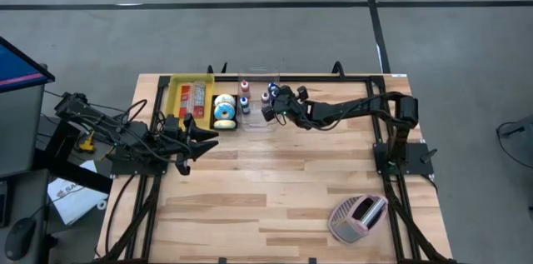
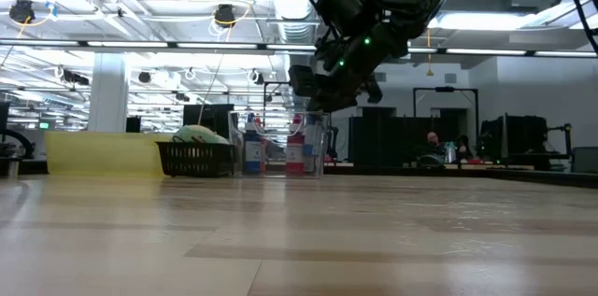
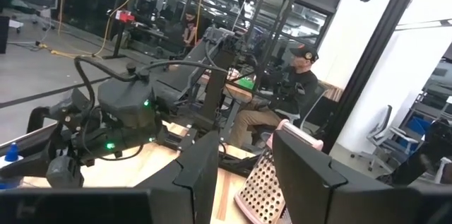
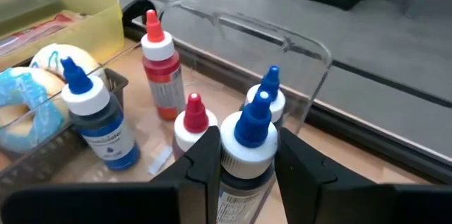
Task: Pick & Place Food Item
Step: Put the blue food coloring bottle into the transparent bin
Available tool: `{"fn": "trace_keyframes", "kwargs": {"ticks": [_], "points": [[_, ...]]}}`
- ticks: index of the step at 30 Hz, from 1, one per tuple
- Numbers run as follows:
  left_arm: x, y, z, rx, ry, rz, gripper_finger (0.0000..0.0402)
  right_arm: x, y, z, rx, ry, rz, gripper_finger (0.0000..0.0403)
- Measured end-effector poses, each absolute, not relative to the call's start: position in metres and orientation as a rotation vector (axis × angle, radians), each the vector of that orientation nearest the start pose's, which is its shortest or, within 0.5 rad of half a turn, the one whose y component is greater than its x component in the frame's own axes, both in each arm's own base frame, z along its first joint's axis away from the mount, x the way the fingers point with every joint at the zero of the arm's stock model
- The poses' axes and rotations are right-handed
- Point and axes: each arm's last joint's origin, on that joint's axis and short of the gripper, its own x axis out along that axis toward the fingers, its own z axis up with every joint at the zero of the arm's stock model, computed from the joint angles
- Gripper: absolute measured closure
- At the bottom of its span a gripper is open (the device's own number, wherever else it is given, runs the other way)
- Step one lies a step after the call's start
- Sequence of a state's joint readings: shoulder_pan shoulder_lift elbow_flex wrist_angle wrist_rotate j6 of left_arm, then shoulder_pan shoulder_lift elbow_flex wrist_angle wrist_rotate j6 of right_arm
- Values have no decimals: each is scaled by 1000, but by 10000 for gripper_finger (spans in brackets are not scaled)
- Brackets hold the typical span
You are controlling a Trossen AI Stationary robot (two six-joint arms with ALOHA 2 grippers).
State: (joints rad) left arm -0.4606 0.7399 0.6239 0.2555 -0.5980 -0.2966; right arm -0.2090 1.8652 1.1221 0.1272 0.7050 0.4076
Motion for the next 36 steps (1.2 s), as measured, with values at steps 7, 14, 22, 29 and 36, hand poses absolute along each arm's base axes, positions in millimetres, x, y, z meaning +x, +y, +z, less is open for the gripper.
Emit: {"fn": "trace_keyframes", "kwargs": {"ticks": [7,14,22,29,36], "points": [[156,-59,327,-375,-155,117,270,375,-105,178,229,425,-978,310],[156,-59,327,-374,-154,118,270,367,-100,161,261,434,-941,310],[156,-59,327,-386,-155,126,270,366,-107,162,250,422,-951,310],[156,-58,327,-393,-157,139,270,363,-116,162,251,438,-933,310],[156,-58,327,-393,-158,146,270,362,-123,162,237,459,-902,310]]}}
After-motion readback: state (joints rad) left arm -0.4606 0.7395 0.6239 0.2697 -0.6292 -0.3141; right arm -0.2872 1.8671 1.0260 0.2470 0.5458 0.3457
